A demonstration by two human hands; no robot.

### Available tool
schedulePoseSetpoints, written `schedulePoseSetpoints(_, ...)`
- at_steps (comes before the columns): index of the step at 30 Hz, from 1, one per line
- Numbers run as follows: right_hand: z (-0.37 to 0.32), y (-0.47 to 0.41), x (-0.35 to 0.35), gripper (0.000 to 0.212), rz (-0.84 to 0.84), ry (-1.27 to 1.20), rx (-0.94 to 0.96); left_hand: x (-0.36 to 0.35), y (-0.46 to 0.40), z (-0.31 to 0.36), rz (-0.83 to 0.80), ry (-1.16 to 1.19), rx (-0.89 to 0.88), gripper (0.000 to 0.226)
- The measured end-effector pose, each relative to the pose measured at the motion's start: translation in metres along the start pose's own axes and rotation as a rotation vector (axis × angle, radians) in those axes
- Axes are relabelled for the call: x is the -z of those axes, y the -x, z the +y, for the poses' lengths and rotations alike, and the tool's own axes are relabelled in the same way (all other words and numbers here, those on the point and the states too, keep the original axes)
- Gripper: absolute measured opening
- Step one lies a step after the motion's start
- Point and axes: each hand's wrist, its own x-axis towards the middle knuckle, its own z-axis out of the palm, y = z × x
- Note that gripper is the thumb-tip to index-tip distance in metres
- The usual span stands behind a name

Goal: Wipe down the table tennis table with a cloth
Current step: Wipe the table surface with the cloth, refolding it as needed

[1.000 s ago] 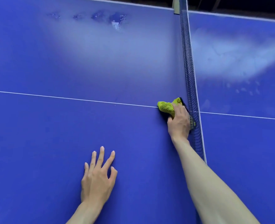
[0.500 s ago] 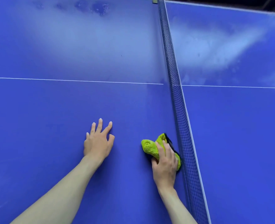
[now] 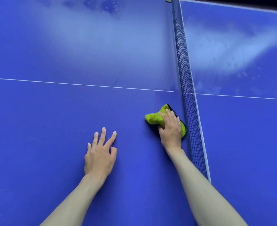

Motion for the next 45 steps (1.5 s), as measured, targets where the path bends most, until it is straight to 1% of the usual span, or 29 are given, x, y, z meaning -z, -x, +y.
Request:
schedulePoseSetpoints(4,-0.008,-0.116,-0.011,0.061,-0.055,-0.017,0.011,-0.011,-0.006,-0.001,0.1,-0.029,0.009,0.064)
schedulePoseSetpoints(7,-0.019,-0.13,-0.019,0.06,-0.015,-0.025,-0.024,-0.013,-0.008,0.0,0.126,-0.033,0.012,0.066)
schedulePoseSetpoints(8,-0.023,-0.119,-0.02,0.061,-0.011,-0.038,-0.011,-0.013,-0.009,0.001,0.128,-0.03,0.015,0.066)
schedulePoseSetpoints(11,-0.035,-0.056,-0.018,0.068,-0.071,-0.083,0.087,-0.014,-0.01,0.001,0.087,-0.064,-0.018,0.065)
schedulePoseSetpoints(13,-0.046,0.0,-0.015,0.073,-0.115,-0.104,0.135,-0.01,-0.01,0.001,0.041,-0.103,-0.03,0.065)
schedulePoseSetpoints(16,-0.066,0.101,-0.014,0.08,-0.193,-0.122,0.213,0.0,-0.011,-0.001,0.032,-0.128,-0.03,0.068)
schedulePoseSetpoints(17,-0.071,0.132,-0.014,0.081,-0.211,-0.12,0.25,0.005,-0.013,-0.002,0.043,-0.099,-0.018,0.066)
schedulePoseSetpoints(19,-0.077,0.178,-0.015,0.08,-0.232,-0.117,0.321,0.015,-0.018,-0.009,0.098,0.034,0.023,0.051)
schedulePoseSetpoints(21,-0.075,0.19,-0.017,0.078,-0.247,-0.106,0.383,0.02,-0.023,-0.023,0.153,0.127,0.033,0.039)
schedulePoseSetpoints(22,-0.073,0.182,-0.018,0.077,-0.249,-0.089,0.422,0.021,-0.025,-0.032,0.178,0.123,0.032,0.039)
schedulePoseSetpoints(24,-0.07,0.148,-0.022,0.078,-0.244,-0.06,0.465,0.023,-0.031,-0.052,0.171,0.079,0.064,0.049)
schedulePoseSetpoints(26,-0.075,0.093,-0.03,0.08,-0.214,-0.072,0.403,0.027,-0.035,-0.069,0.069,0.047,0.138,0.059)
schedulePoseSetpoints(28,-0.088,0.029,-0.043,0.076,-0.176,-0.085,0.306,0.025,-0.036,-0.082,-0.026,0.029,0.161,0.064)
schedulePoseSetpoints(32,-0.11,-0.092,-0.065,0.063,-0.126,-0.105,0.171,0.022,-0.036,-0.085,-0.042,0.079,0.186,0.065)
schedulePoseSetpoints(35,-0.12,-0.123,-0.073,0.061,-0.106,-0.11,0.113,0.022,-0.039,-0.084,-0.053,0.074,0.2,0.066)
schedulePoseSetpoints(37,-0.125,-0.107,-0.075,0.063,-0.101,-0.121,0.112,0.023,-0.039,-0.085,-0.067,0.05,0.187,0.066)
schedulePoseSetpoints(39,-0.129,-0.068,-0.075,0.067,-0.122,-0.134,0.16,0.025,-0.04,-0.085,-0.091,0.035,0.175,0.065)
schedulePoseSetpoints(42,-0.139,0.011,-0.07,0.072,-0.168,-0.13,0.227,0.03,-0.043,-0.085,-0.13,0.018,0.143,0.065)
schedulePoseSetpoints(45,-0.154,0.102,-0.065,0.078,-0.228,-0.131,0.286,0.041,-0.046,-0.091,-0.163,0.073,0.131,0.065)
